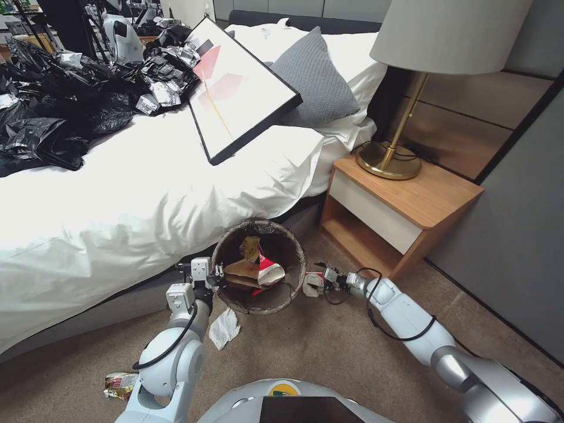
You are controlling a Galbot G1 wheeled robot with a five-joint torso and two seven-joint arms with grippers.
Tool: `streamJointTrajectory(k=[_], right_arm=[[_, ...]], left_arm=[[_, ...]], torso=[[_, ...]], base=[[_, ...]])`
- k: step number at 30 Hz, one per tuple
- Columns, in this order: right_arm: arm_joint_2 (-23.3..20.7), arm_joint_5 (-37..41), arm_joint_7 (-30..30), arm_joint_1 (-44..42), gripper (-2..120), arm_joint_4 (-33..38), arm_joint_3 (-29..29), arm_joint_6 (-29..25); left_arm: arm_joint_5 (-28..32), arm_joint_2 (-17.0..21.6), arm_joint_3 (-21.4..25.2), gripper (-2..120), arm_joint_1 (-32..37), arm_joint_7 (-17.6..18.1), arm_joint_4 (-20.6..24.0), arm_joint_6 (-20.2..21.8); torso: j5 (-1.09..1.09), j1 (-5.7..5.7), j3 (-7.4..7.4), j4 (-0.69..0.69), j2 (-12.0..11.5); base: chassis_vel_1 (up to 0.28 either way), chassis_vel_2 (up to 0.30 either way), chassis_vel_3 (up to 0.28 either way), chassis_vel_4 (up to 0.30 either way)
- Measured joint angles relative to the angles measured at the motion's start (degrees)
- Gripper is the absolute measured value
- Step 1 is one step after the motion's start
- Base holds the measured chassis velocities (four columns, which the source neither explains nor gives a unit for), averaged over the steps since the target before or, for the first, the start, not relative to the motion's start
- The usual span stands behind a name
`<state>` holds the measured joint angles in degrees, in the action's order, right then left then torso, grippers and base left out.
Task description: Pick up the trash bin, then pick up the garbage from the floor and place it into the trash bin.
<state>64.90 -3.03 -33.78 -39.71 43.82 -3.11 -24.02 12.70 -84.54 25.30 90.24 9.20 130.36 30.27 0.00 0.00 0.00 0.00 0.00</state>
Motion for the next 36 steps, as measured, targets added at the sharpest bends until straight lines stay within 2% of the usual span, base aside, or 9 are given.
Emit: streamJointTrajectory(k=[3,6,8,9,12,14,17,30,36], right_arm=[[1.23,0.78,-0.13,-0.03,61,-0.75,-0.13,-0.06],[1.85,1.02,-0.14,-0.29,55,-1.00,-0.21,-0.05],[3.16,1.06,-0.16,-0.90,39,-2.19,-0.13,-0.46],[3.16,1.06,-0.16,-0.90,39,-2.19,-0.13,-0.46],[3.43,1.01,-0.14,-1.52,21,-2.54,0.12,-0.80],[3.46,1.00,-0.13,-1.61,19,-2.59,0.22,-0.87],[3.35,1.03,-0.12,-1.92,2,-2.66,0.62,-1.10],[2.83,0.87,0.37,-2.43,0,-2.26,1.50,-1.57],[1.96,3.34,4.35,-5.77,0,2.49,4.21,-1.54]], left_arm=[[-0.02,-0.05,0.00,0,0.03,0.00,0.00,-0.09],[-0.02,-0.07,0.00,0,0.01,0.00,0.02,-0.10],[0.12,-0.05,0.22,0,-0.04,0.03,0.09,-0.16],[0.12,-0.05,0.22,0,-0.04,0.03,0.09,-0.16],[0.27,0.01,0.35,0,-0.09,0.06,0.11,-0.24],[0.28,-0.02,0.34,0,-0.11,0.07,0.11,-0.26],[0.29,-0.13,0.20,0,-0.27,0.09,0.09,-0.28],[0.34,-0.13,0.22,0,-0.37,0.13,0.06,-0.29],[0.52,-0.01,0.26,0,-0.53,0.21,0.00,-0.32]], torso=[[0.00,0.00,0.00,0.00,0.00],[-0.02,0.00,0.00,0.00,0.00],[0.00,0.00,0.00,0.00,0.00],[0.00,0.00,0.00,0.00,0.00],[-0.01,0.00,0.00,-0.02,0.00],[-0.01,0.00,0.00,-0.02,0.00],[0.00,0.00,0.00,0.00,0.00],[0.01,0.00,0.00,0.00,0.00],[0.01,0.00,0.00,-0.01,0.00]], base=[[0.000,0.000,0.000,0.000],[0.000,0.000,0.000,0.000],[0.000,0.000,0.000,0.000],[0.000,0.000,0.000,0.000],[0.000,0.000,0.000,0.000],[0.000,0.000,0.000,0.000],[0.000,0.000,0.000,0.000],[0.000,0.000,0.000,0.000],[0.000,0.000,0.000,0.000]])
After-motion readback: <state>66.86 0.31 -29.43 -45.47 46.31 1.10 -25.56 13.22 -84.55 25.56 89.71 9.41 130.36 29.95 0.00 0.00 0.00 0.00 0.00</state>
